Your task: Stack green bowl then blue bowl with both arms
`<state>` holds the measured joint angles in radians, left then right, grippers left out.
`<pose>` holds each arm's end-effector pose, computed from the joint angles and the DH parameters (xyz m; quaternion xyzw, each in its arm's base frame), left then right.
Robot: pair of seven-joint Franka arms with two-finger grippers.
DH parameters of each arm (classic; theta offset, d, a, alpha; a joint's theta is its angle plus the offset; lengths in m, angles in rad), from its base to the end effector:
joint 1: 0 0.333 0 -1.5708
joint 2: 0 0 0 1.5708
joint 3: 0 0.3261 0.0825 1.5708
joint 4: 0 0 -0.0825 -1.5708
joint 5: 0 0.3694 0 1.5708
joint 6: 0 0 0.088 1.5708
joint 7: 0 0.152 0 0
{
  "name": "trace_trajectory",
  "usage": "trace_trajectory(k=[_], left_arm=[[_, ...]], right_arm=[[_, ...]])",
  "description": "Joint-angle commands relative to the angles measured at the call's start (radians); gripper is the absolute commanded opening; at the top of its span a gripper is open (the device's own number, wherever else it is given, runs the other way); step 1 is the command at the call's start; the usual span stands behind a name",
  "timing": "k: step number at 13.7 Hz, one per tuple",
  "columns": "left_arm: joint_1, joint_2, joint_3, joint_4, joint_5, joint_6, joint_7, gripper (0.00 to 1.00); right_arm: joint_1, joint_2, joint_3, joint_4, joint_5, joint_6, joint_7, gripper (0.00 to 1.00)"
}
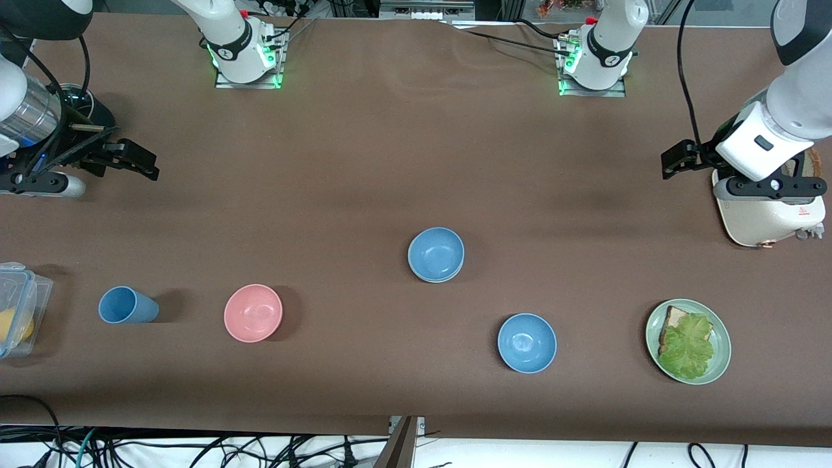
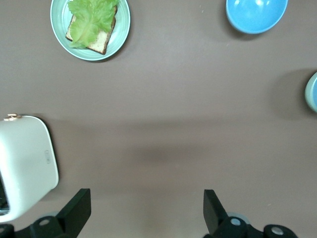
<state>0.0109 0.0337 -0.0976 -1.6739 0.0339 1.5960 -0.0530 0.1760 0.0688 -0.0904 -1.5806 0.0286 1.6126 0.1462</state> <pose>0.5396 -0.0411 0.5268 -0.9982 0.0183 0.0545 0.0191 0.5592 0.0537 0.5509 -0.9993 0.0311 0.0194 0.0090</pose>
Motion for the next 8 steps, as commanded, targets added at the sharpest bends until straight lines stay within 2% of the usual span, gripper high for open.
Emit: trace_trajectory(k=[1,4,8], left_arm=[[-0.003,-0.055,0.018,-0.087,0.017,0.077,0.027,1.0],[-0.002,-0.08,0.022,-0.138,0.009,0.094,0.022,1.0],[-0.002,-0.084,0.022,-0.139,0.009,0.094,0.025,1.0]], right_arm=[[0.002,-0.006,0.003,0.014,0.004,-0.007,-0.017,1.0],[0.007,-0.004,0.007,0.019,0.001,0.004,-0.022,1.0],[0.017,-0.006,0.008,0.017,-0.029,0.018,-0.075,1.0]])
